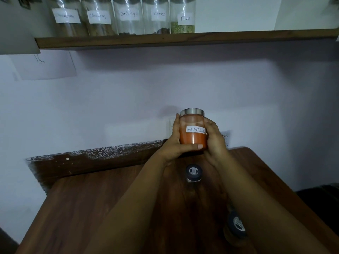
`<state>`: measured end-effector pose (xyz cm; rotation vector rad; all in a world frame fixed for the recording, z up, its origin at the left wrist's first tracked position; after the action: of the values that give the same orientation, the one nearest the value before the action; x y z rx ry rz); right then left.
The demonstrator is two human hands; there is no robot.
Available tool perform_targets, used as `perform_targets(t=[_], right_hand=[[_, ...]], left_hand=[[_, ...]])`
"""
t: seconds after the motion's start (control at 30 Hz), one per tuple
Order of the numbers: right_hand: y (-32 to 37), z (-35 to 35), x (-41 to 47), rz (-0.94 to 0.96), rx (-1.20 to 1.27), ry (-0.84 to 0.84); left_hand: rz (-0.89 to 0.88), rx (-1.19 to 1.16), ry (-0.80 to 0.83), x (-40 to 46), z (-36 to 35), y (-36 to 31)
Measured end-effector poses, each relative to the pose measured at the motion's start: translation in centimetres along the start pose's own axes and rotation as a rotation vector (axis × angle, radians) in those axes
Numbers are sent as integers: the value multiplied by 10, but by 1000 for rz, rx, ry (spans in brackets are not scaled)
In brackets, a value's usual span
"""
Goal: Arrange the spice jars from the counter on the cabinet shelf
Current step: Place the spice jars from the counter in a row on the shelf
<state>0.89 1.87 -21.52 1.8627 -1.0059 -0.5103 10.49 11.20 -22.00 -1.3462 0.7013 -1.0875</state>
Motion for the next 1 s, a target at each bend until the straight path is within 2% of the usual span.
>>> perform_targets(t=[0.07, 0.17, 0.37, 0.47, 0.67, 0.8, 1.0], right_hand=[[4, -2, -2, 13, -2, 5], [23, -11, -4, 46, -44, 118], [102, -33, -3, 316, -492, 258], [140, -39, -5, 398, -624, 323], [201, -32, 0, 479, -608, 273], [229, -29, 12, 534, -494, 231], [269, -32, 41, 689, -621, 172]], left_hand=[[-9, 56, -11, -1, 0, -6], [-99, 195, -95, -1, -2, -30], [-440, 314, -266, 19, -7, -97], [-554, 338, -304, 28, -10, -129], [-656, 385, -284, 49, -29, -183], [-682, 428, -315, 70, -41, -209], [-700, 439, -352, 106, -53, -241]])
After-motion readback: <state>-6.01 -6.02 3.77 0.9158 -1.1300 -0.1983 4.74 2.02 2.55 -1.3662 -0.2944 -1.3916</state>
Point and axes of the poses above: each hand's wrist, its own x-axis towards the middle knuckle, its own z-axis out of the back of the hand, y = z × x, the point moved 3 cm from there along x, towards the middle knuckle, and after that the axes turned 2 degrees about -y, right-handed, at the moved point
